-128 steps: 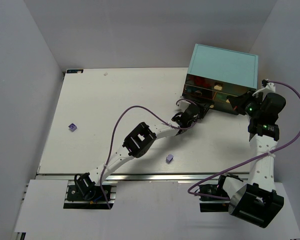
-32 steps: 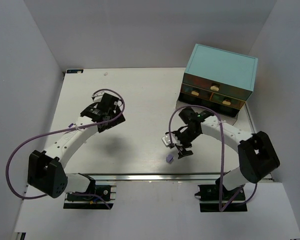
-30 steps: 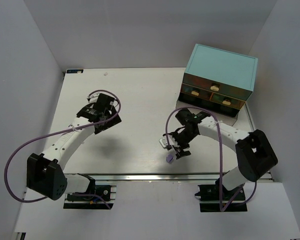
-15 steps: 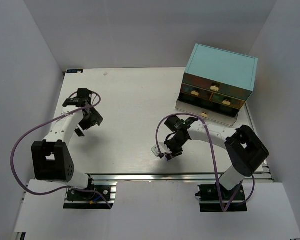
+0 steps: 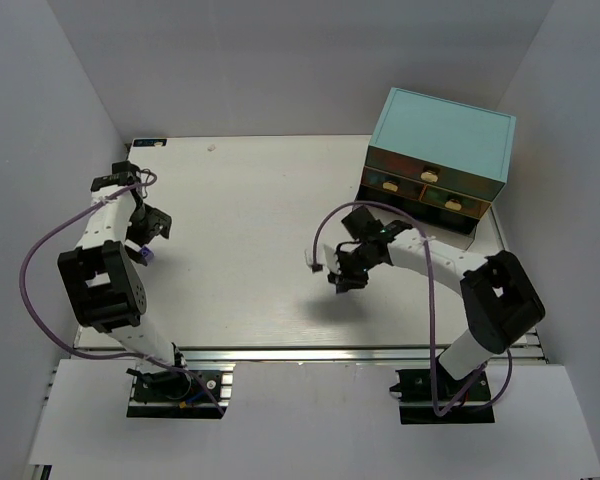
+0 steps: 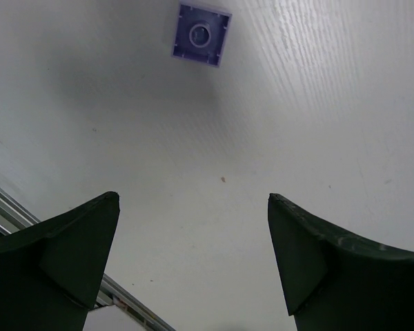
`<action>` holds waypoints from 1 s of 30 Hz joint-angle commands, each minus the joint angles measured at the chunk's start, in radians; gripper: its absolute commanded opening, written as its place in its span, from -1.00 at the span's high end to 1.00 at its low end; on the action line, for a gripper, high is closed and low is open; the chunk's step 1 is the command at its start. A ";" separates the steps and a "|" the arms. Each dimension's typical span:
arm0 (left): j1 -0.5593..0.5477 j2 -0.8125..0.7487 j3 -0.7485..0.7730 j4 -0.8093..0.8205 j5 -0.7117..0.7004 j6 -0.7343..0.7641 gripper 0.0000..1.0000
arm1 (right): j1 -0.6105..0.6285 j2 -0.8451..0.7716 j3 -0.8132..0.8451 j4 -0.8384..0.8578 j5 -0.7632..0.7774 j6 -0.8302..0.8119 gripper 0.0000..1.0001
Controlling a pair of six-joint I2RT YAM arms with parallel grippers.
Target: Sort the legos into containers by color
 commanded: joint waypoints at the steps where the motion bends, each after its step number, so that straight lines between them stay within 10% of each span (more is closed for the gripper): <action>1: 0.032 0.031 0.058 -0.067 0.017 -0.056 -0.96 | -0.088 -0.093 0.069 0.134 0.099 0.290 1.00; 27: 0.103 0.098 0.176 -0.130 0.036 -0.125 -0.96 | -0.485 0.020 0.336 0.245 0.343 0.364 1.00; 30: 0.112 0.097 0.176 -0.136 0.034 -0.123 -0.96 | -0.505 0.044 0.333 0.276 0.339 0.333 0.69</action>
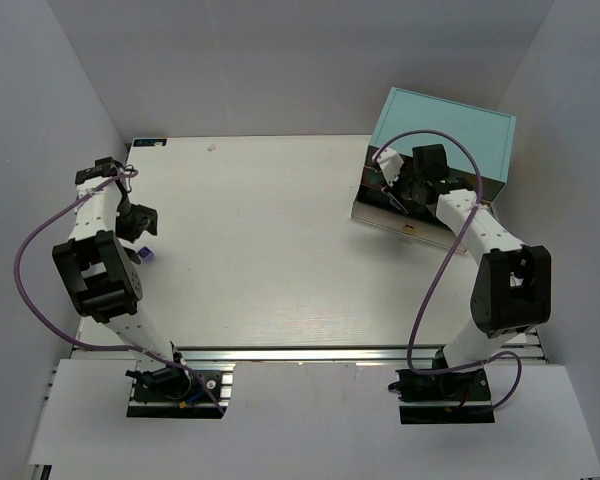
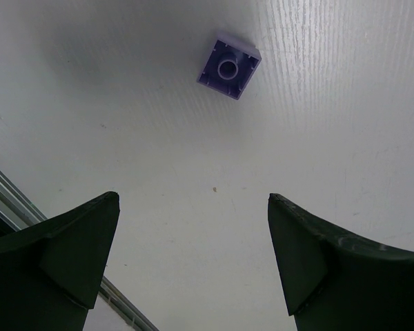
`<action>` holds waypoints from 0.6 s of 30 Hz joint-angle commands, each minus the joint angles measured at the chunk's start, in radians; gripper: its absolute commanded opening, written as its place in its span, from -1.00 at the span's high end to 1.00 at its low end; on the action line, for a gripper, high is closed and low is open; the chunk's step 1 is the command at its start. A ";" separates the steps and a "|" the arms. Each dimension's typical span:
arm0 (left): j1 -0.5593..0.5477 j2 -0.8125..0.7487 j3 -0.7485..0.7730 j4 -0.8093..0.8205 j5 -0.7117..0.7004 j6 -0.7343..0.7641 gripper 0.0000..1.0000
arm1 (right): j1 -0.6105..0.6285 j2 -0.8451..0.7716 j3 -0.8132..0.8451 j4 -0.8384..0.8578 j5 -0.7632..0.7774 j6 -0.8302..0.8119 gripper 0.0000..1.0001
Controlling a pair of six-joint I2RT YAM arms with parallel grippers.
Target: Sort the legos into containers by color
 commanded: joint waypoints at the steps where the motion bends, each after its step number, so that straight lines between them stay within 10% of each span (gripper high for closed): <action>1: 0.010 -0.029 0.026 -0.014 0.003 0.001 -0.96 | -0.016 0.025 0.039 0.067 0.008 -0.046 0.61; 8: 0.019 -0.023 0.057 -0.027 -0.006 0.001 -0.96 | -0.032 0.060 0.074 0.047 -0.038 -0.066 -0.08; 18: 0.039 0.008 0.078 -0.021 0.022 -0.028 -0.96 | -0.055 -0.033 0.085 0.026 -0.223 0.002 -0.16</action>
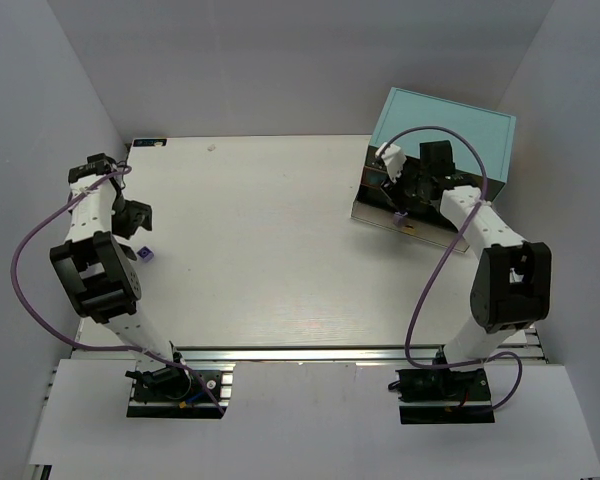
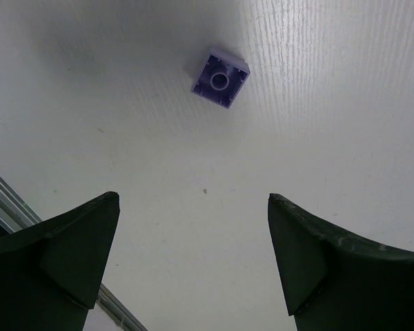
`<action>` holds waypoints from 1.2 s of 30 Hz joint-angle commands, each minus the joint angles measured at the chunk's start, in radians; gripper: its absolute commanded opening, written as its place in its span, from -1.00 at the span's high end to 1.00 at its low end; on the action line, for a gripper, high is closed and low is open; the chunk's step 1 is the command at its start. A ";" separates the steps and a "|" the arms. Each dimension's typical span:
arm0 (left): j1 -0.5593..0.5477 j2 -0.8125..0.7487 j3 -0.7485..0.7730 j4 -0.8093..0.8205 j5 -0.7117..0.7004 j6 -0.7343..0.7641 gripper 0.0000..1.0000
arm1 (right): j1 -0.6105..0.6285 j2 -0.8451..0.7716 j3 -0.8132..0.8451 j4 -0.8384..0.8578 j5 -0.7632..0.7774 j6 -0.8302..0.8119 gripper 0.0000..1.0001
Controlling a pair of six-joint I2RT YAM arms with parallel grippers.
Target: Sort the legos into containers by color
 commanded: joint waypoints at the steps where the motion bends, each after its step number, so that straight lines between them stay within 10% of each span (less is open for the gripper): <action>1: 0.016 0.015 0.038 -0.005 0.024 -0.026 -0.96 | -0.011 -0.094 0.054 -0.004 -0.137 0.051 -0.16; 9: 0.036 0.109 0.018 0.071 0.078 0.038 -0.95 | -0.036 -0.264 -0.027 -0.004 -0.384 0.088 -0.52; 23: 0.054 0.231 0.030 0.254 0.112 0.316 -0.88 | -0.097 -0.301 -0.068 -0.013 -0.505 0.127 -0.55; 36: 0.063 0.244 -0.073 0.350 0.167 0.356 -0.07 | -0.120 -0.330 -0.096 -0.009 -0.544 0.185 -0.55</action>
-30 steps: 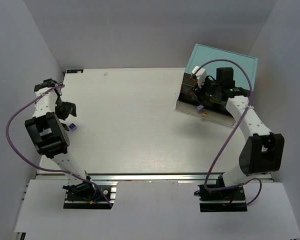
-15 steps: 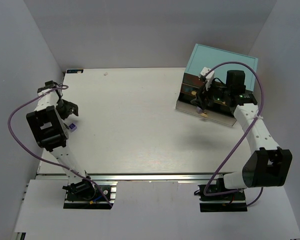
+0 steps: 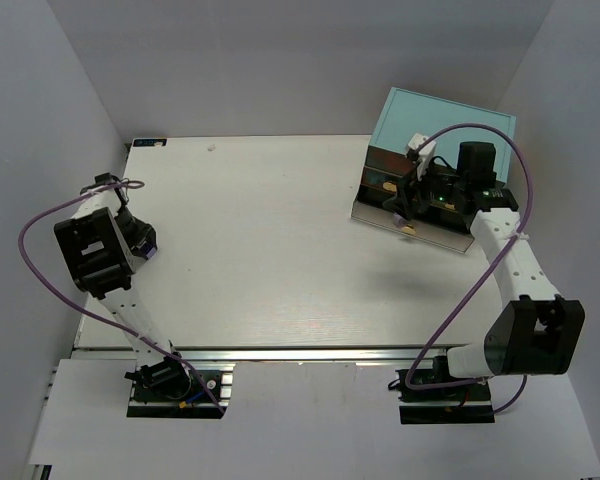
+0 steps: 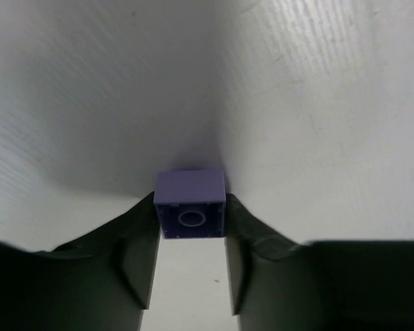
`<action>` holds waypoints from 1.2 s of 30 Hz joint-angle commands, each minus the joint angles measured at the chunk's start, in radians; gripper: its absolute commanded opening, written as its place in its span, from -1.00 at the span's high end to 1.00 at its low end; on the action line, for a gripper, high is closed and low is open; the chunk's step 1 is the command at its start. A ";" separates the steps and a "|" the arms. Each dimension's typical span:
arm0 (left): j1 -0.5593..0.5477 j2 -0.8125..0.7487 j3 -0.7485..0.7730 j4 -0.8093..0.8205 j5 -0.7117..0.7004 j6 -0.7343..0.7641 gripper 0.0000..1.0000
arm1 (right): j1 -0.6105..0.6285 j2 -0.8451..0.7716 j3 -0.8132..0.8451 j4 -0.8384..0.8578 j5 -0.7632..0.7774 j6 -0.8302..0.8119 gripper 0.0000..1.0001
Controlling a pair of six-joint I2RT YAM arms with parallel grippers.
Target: Sort the legos into containers by color
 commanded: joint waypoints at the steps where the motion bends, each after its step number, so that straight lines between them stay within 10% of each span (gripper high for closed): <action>1: 0.005 -0.022 -0.020 0.061 0.048 0.009 0.07 | -0.003 -0.045 -0.013 0.004 -0.038 0.009 -0.54; 8: -0.023 -0.131 -0.107 0.184 0.280 0.009 0.96 | -0.011 -0.112 -0.054 0.039 -0.004 0.027 -0.46; 11: -0.092 -0.267 -0.271 0.445 0.597 -0.056 1.00 | -0.017 -0.186 -0.141 0.224 0.107 0.217 0.35; 12: -0.159 -0.301 -0.311 0.513 0.641 -0.093 1.00 | -0.025 -0.226 -0.193 0.269 0.131 0.299 0.91; 13: -0.204 -0.326 -0.333 0.572 0.659 -0.139 1.00 | -0.025 -0.246 -0.215 0.311 0.149 0.327 1.00; 23: -0.766 -0.168 -0.008 0.827 0.743 -0.213 1.00 | -0.039 -0.249 -0.174 0.343 0.293 0.535 1.00; 36: -1.008 0.320 0.640 0.798 0.527 -0.339 0.82 | -0.083 -0.358 -0.206 0.326 0.339 0.542 1.00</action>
